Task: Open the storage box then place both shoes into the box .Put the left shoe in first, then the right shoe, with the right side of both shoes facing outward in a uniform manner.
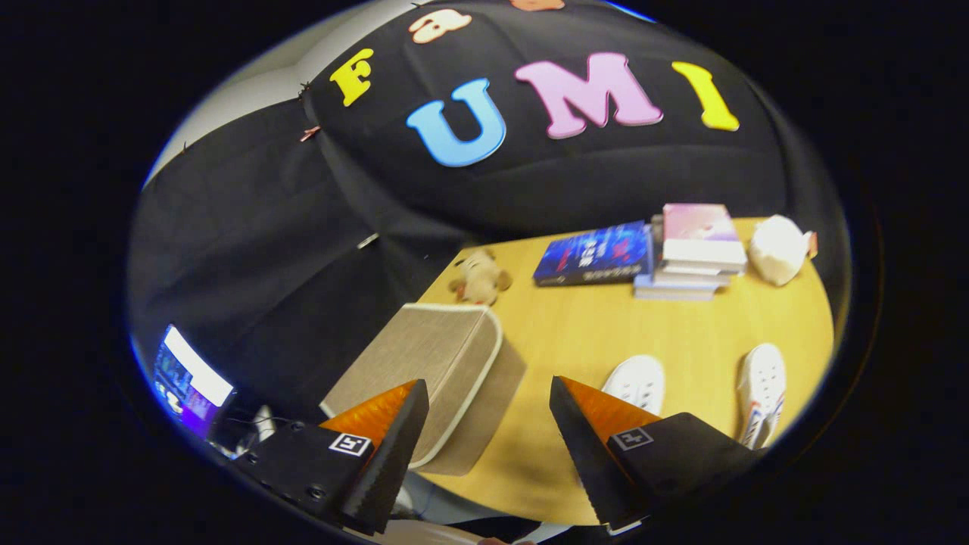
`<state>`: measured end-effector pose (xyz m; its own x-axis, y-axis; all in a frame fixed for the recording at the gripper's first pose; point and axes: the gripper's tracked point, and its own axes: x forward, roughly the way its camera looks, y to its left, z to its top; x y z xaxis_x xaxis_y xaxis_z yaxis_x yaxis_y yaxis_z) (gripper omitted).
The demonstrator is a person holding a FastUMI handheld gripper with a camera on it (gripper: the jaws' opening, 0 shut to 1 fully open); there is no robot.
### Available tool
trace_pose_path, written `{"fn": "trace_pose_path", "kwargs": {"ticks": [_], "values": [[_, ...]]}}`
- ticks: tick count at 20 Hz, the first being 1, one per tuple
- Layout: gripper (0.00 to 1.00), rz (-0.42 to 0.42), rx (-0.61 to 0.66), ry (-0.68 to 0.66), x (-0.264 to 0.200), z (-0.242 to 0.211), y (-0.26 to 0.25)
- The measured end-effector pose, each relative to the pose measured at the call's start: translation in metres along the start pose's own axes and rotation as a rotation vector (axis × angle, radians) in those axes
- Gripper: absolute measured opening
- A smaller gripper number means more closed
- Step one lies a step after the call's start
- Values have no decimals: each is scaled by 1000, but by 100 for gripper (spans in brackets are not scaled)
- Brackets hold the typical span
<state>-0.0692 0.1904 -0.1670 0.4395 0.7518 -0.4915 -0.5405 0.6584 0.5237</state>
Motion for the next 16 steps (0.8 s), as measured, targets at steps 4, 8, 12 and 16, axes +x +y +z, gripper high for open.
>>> {"fn": "trace_pose_path", "kwargs": {"ticks": [4,8,12,16], "values": [[98,219,110,203,25,-62,20],[98,314,220,320,45,-102,20],[98,416,391,339,58,-103,33],[98,506,619,323,74,-89,43]]}}
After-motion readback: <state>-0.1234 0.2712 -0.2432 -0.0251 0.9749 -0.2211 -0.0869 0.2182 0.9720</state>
